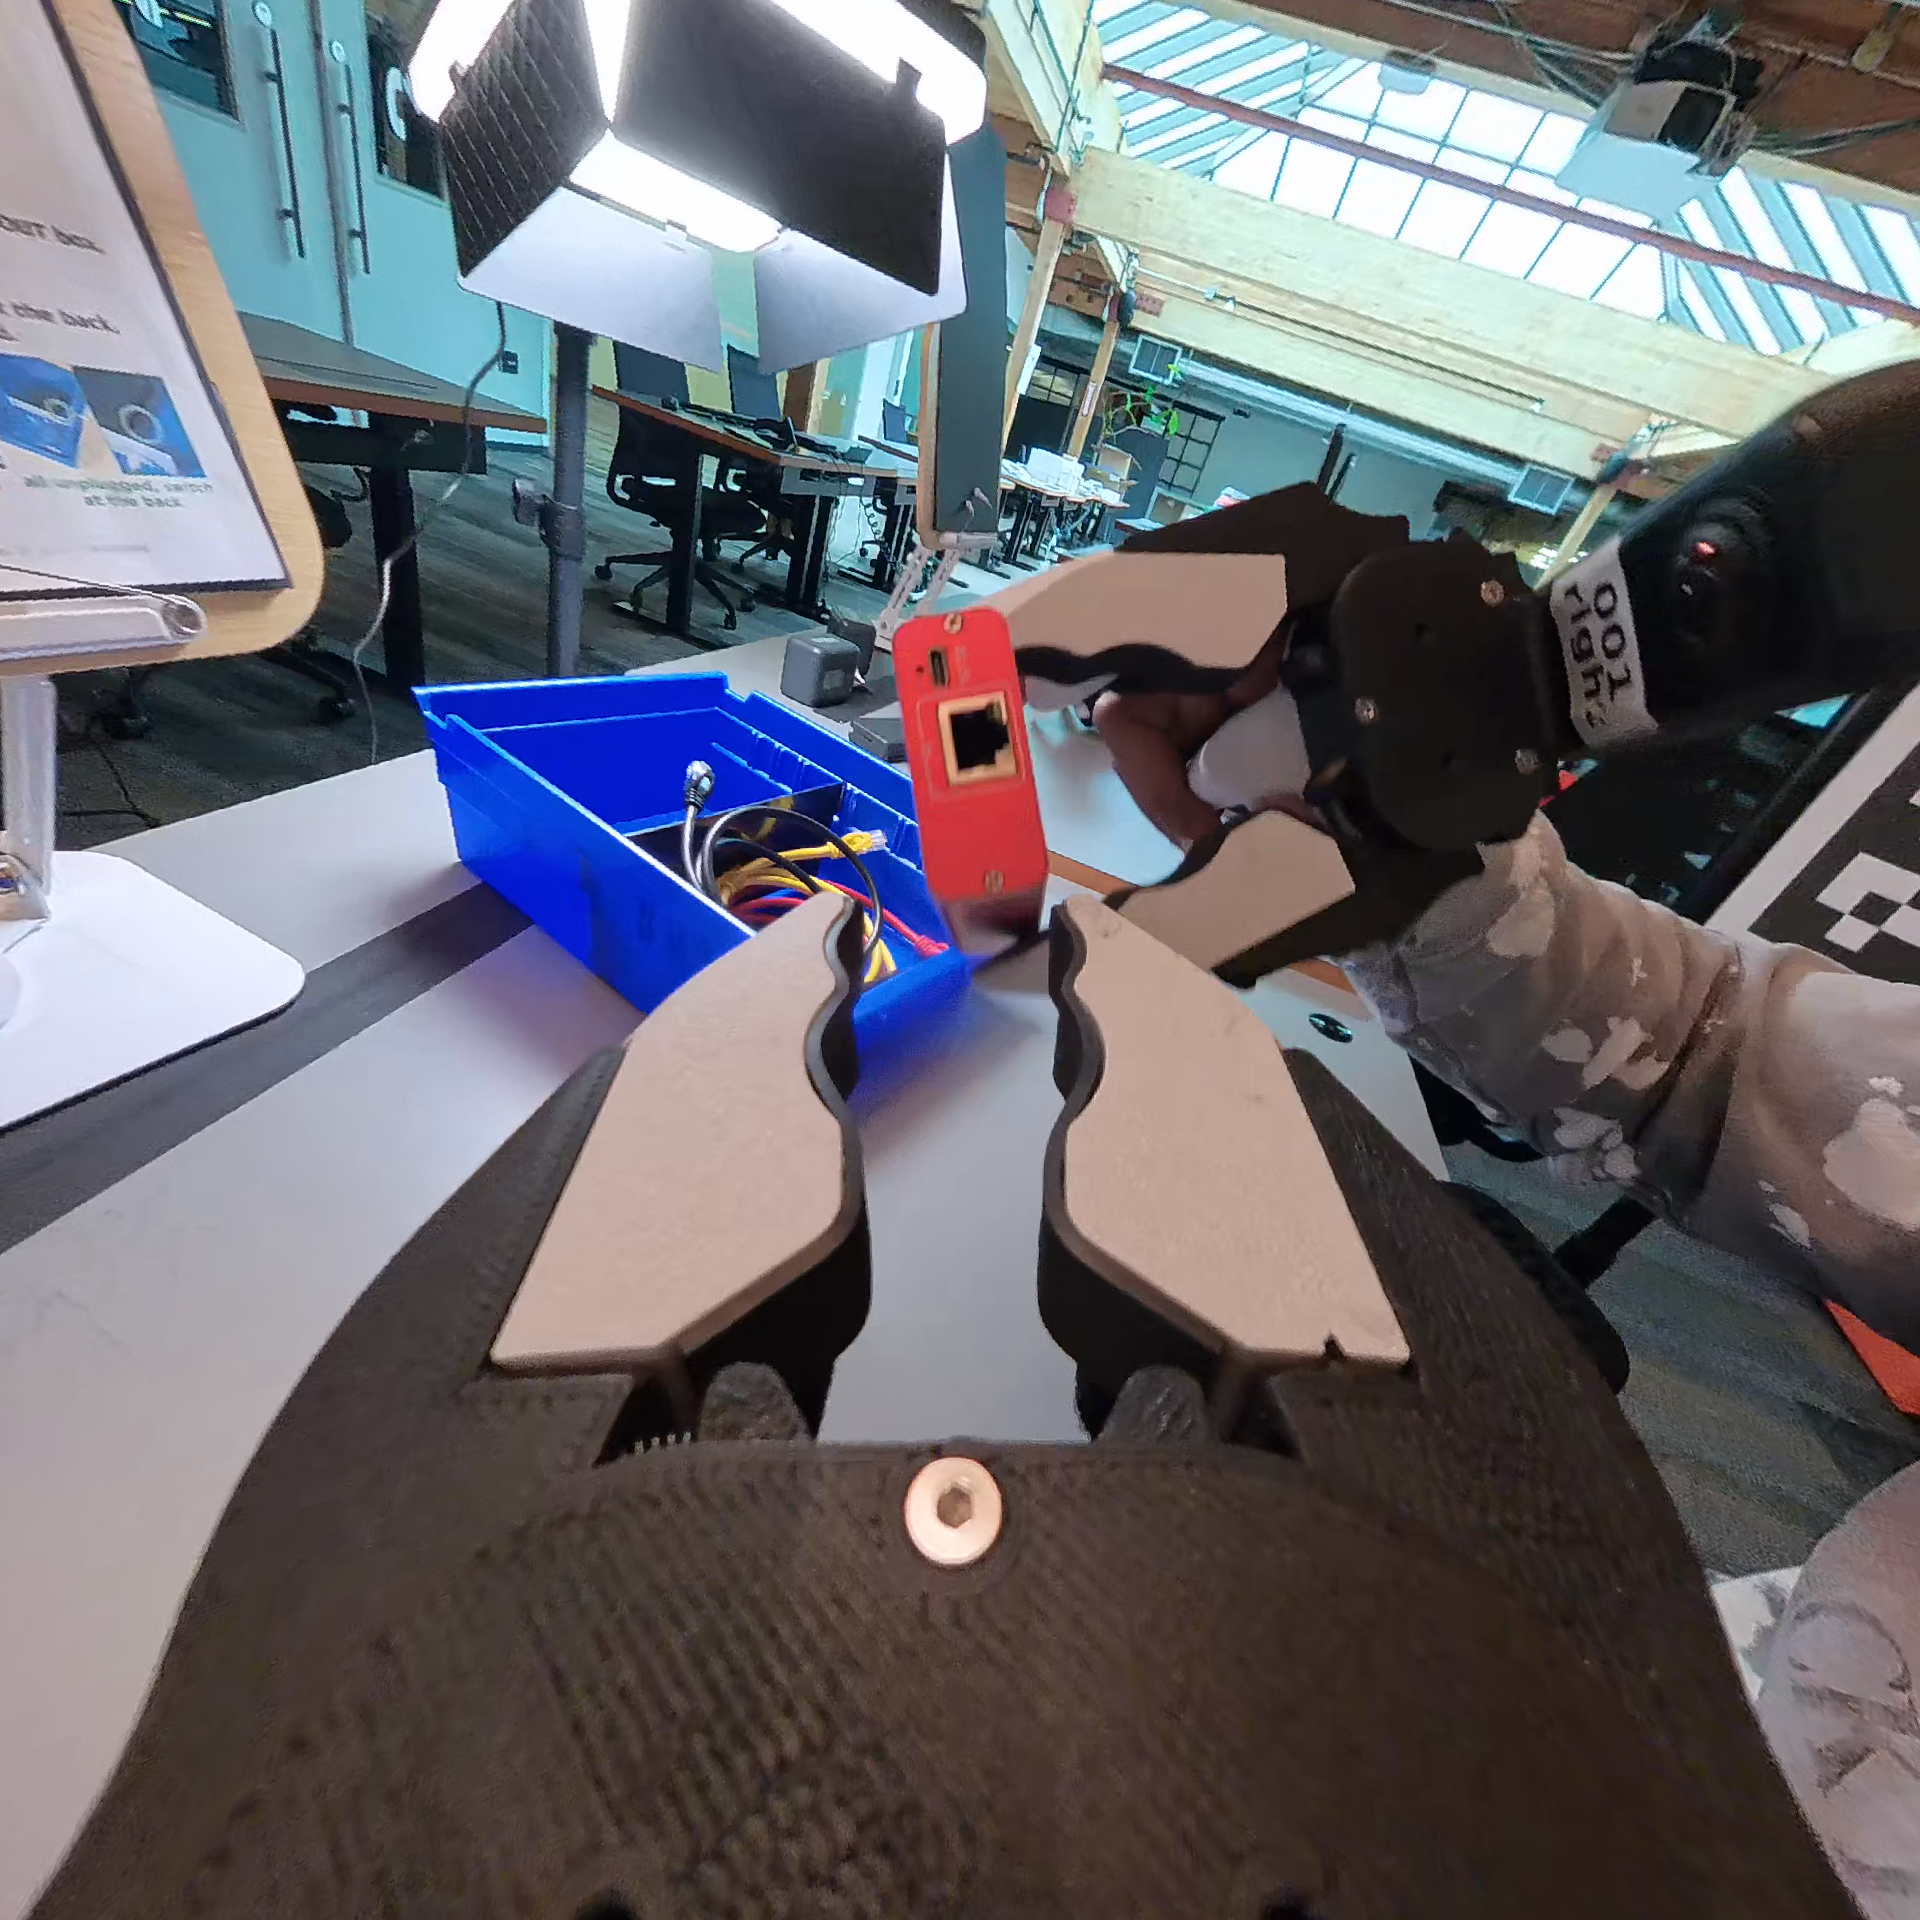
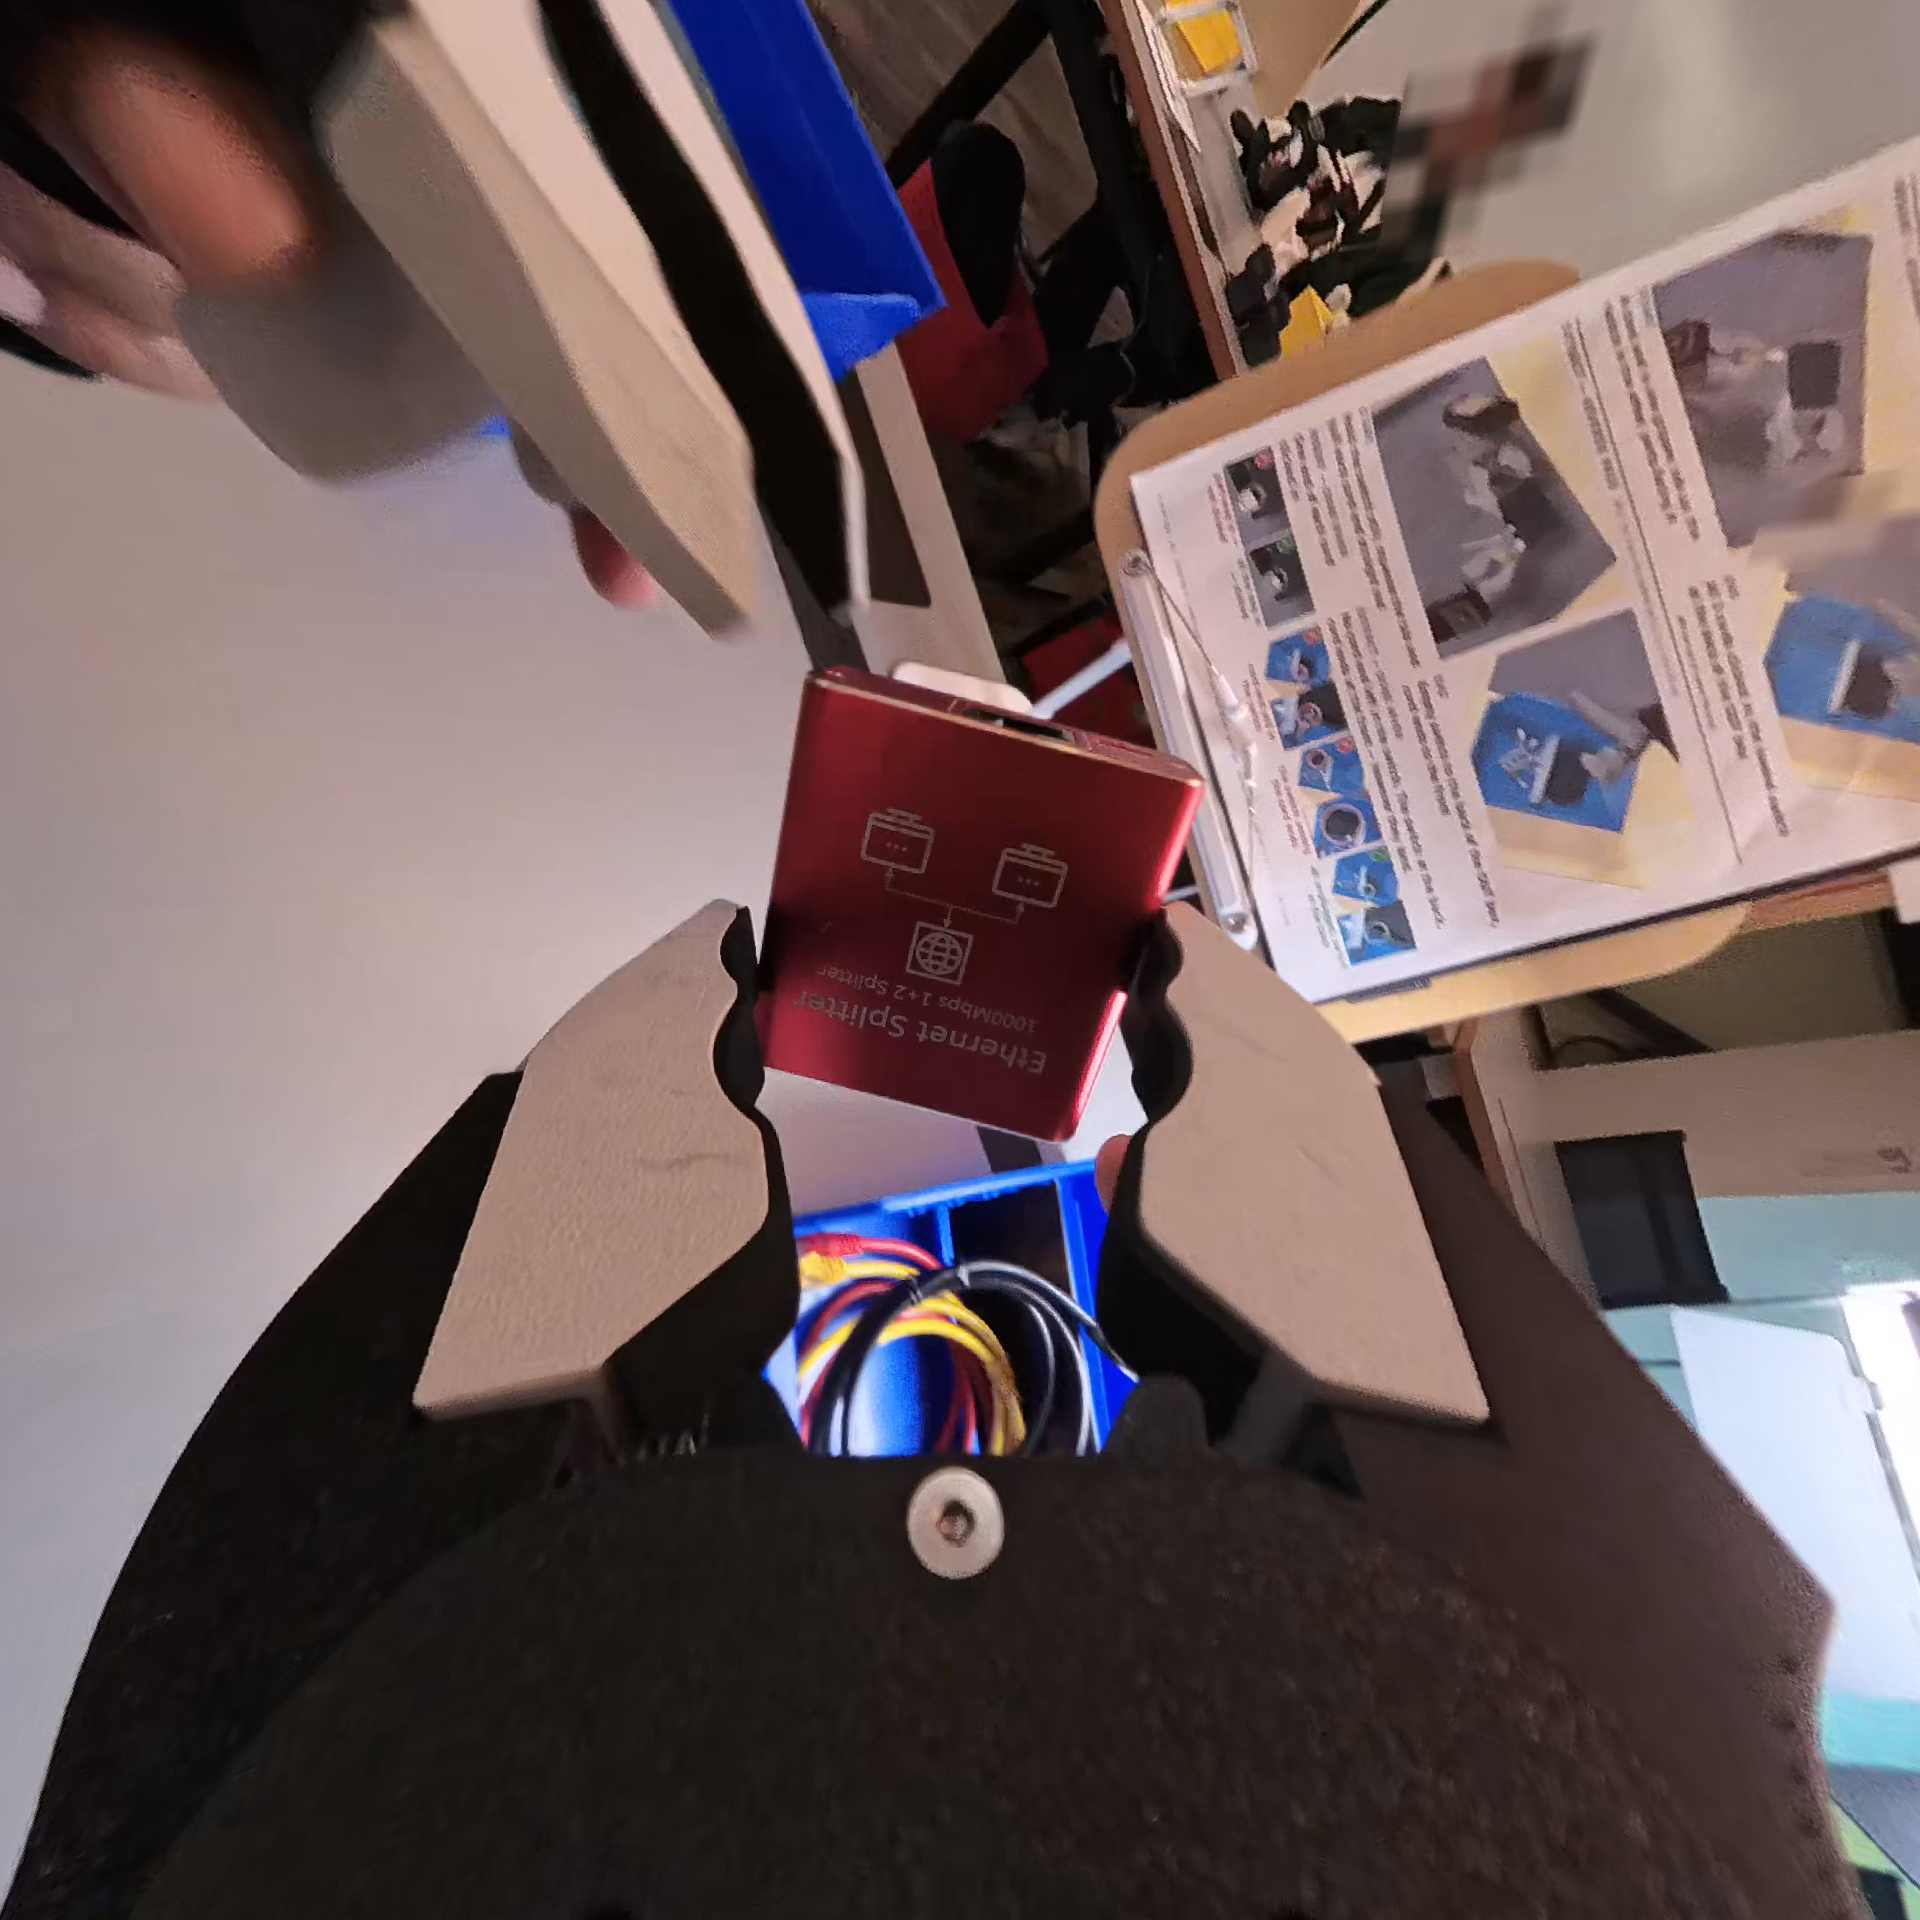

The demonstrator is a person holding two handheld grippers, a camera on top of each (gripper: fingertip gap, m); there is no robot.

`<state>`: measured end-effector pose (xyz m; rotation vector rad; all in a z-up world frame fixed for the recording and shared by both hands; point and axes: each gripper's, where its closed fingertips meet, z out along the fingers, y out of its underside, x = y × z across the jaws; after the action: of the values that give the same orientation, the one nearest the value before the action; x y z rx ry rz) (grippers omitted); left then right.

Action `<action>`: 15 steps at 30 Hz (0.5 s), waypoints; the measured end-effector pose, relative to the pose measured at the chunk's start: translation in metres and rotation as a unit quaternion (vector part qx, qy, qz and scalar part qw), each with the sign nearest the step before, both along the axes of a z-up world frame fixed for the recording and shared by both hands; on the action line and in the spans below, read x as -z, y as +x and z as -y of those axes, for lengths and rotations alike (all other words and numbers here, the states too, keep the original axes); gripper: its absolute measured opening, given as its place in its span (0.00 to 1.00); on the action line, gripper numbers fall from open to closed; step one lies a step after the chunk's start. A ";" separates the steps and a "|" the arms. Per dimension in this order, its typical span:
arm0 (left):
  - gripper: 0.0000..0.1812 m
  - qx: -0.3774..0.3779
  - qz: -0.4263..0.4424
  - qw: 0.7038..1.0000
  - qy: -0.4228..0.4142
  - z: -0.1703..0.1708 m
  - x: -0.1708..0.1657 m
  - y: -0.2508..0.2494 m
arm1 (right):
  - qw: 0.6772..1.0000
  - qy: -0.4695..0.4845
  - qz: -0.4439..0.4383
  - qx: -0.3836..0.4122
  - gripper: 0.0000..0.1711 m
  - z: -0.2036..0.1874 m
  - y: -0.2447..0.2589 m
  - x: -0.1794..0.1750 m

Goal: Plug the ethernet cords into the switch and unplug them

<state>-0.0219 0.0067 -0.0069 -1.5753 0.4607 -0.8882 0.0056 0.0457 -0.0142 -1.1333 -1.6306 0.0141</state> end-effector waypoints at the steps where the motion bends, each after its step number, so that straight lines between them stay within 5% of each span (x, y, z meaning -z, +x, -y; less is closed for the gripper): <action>1: 0.19 -0.003 0.003 1.000 0.001 -0.001 -0.002 -0.004 | 1.000 -0.001 0.003 0.007 0.41 -0.009 0.006 -0.005; 8: 0.18 -0.036 -0.027 0.999 0.018 -0.004 -0.009 -0.027 | 0.985 -0.074 0.065 0.141 0.41 -0.139 0.067 -0.014; 15: 0.23 -0.099 -0.107 0.989 0.023 -0.015 0.002 -0.051 | 0.927 -0.224 0.143 0.266 0.41 -0.267 0.129 0.071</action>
<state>-0.0732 0.0216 -0.0092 -1.6498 0.4634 -0.5561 0.1346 0.3131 -0.0853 -1.9856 -1.5567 -0.1432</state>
